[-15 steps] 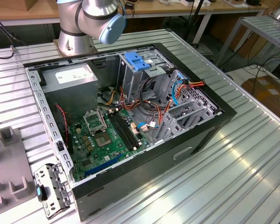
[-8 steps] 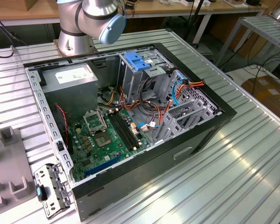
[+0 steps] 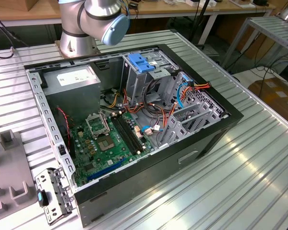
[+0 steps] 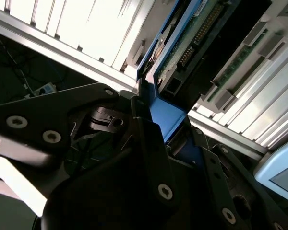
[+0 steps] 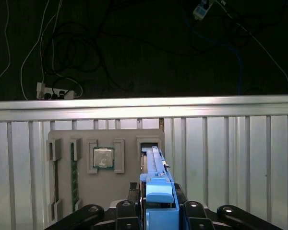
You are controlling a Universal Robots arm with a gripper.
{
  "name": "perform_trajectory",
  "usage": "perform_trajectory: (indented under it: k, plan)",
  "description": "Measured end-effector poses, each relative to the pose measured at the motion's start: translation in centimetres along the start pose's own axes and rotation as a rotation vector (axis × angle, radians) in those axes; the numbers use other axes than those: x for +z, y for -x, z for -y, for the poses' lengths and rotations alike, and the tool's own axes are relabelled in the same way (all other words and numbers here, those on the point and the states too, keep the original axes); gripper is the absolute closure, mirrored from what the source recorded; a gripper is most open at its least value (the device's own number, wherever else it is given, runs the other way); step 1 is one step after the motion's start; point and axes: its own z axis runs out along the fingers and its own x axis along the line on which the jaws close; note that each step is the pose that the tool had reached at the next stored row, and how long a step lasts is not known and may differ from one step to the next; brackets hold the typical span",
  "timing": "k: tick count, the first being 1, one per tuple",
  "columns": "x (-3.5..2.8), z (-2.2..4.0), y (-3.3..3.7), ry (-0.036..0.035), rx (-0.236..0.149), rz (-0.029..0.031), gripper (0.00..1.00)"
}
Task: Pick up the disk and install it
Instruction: 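Pick up the disk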
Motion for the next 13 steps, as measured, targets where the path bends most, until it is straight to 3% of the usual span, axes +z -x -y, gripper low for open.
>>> perform_trajectory:
  k: [13]
  plan:
    - [-1.26, 0.01, -0.01, 0.0009, 0.000, 0.0000, 0.63]
